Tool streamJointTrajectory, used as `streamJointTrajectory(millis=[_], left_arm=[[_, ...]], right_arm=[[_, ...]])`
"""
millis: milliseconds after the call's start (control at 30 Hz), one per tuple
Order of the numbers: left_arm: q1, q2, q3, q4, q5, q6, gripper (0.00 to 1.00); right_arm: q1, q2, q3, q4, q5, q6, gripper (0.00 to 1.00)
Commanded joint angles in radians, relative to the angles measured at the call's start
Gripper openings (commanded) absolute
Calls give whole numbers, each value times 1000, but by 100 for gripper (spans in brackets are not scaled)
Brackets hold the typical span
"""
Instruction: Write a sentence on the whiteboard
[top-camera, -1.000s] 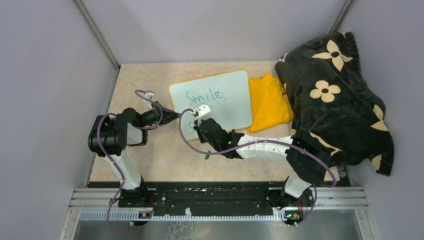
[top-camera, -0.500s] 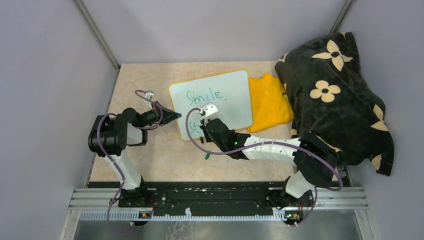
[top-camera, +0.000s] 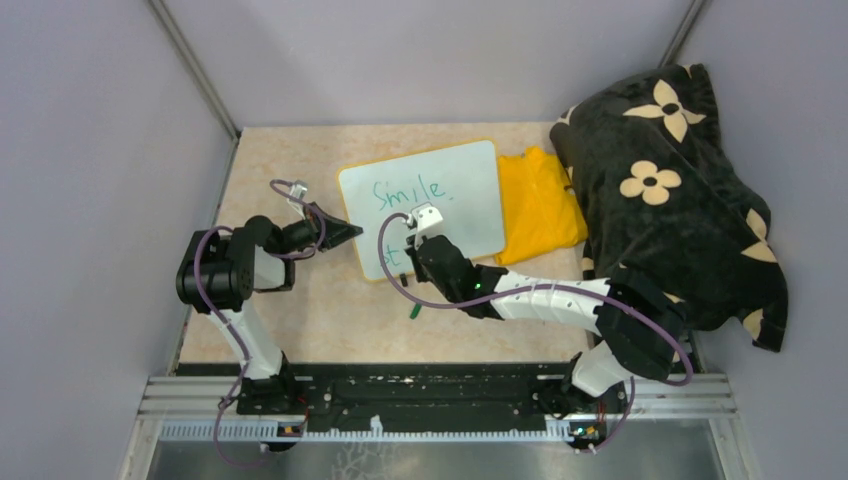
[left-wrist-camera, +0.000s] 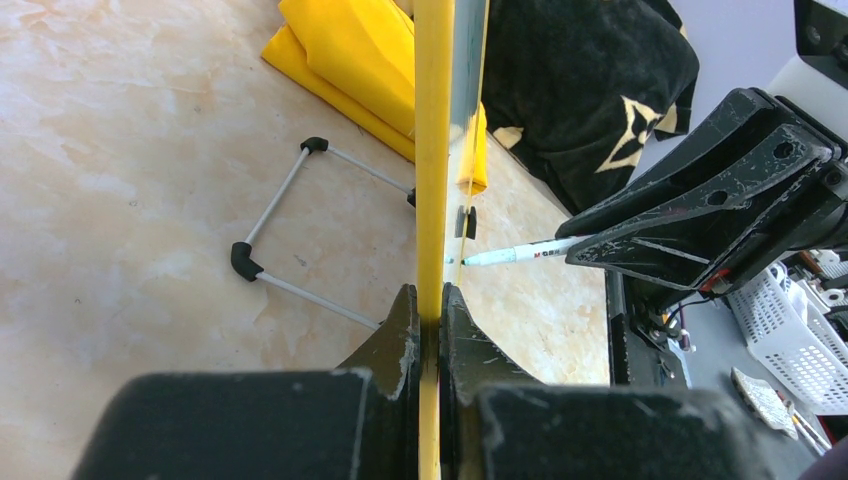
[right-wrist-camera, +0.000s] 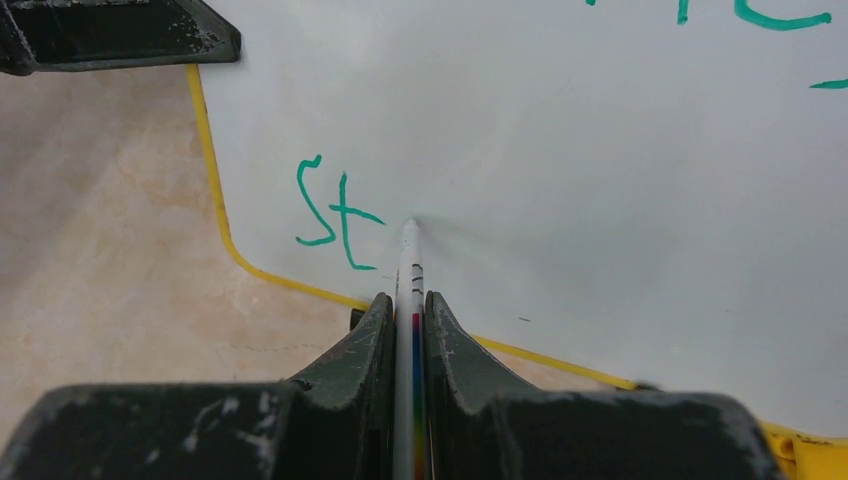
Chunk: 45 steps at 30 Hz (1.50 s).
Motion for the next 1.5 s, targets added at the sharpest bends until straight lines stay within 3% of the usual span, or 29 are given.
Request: streamJointTrajectory(millis=[0,467,833,1467], left_arm=[[-18,22,1,186,10,44,0],[-18,22,2,184,10,44,0],[-18,22,2,181,10,45,0],[-21,22,1,174,12,49,0]], right_arm=[[-13,0,50,29,21,0,0],[-15,49,90,18,-18,1,0],[-15,34,25,-7,-34,27,0],[-32,-14,5,-32,32,18,0]])
